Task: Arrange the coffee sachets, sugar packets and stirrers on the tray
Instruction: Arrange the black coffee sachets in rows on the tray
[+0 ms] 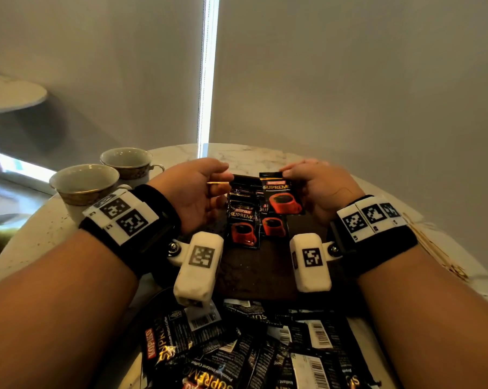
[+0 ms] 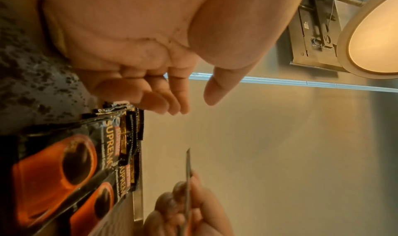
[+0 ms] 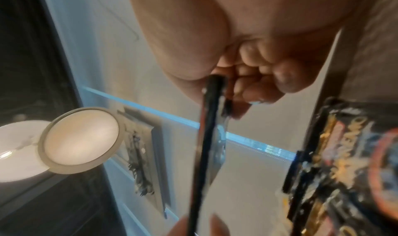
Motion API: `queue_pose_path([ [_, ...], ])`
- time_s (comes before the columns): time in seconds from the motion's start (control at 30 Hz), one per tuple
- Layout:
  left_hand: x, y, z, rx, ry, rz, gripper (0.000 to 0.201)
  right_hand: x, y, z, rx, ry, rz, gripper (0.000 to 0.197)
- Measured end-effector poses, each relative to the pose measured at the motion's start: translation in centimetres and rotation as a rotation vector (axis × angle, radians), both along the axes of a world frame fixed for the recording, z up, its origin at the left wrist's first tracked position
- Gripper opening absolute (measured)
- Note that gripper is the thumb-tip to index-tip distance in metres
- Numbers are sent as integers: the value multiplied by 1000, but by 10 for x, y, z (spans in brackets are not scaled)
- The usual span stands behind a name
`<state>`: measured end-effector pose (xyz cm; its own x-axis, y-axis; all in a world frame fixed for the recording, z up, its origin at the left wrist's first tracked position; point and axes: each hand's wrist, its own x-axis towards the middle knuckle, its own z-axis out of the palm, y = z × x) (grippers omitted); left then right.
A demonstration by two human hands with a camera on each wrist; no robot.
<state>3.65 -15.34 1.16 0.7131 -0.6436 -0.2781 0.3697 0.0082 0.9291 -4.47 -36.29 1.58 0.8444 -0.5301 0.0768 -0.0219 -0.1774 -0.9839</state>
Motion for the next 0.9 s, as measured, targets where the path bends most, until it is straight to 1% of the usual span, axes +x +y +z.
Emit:
queue_pose_path([
  [0.13, 0, -1, -1, 79, 25, -116, 23, -1, -17, -24, 174, 129, -107, 12],
  [0.23, -2, -1, -2, 125, 13, -180, 23, -3, -19, -33, 209, 210, -99, 8],
  [0.33, -3, -1, -4, 170, 3, -224, 25, -7, -17, -33, 245, 263, -49, 9],
  [0.4, -3, -2, -4, 191, 2, -246, 26, -8, -17, -34, 252, 295, -17, 12],
  [0.5, -4, -3, -5, 202, 6, -267, 27, -10, -18, -34, 255, 311, 16, 8],
  [0.63, -5, -5, -5, 203, 14, -272, 28, -11, -18, -33, 247, 311, 63, 9],
  [0.9, -7, -5, -7, 211, -4, -225, 30, -11, -19, -33, 188, 338, 64, 10],
])
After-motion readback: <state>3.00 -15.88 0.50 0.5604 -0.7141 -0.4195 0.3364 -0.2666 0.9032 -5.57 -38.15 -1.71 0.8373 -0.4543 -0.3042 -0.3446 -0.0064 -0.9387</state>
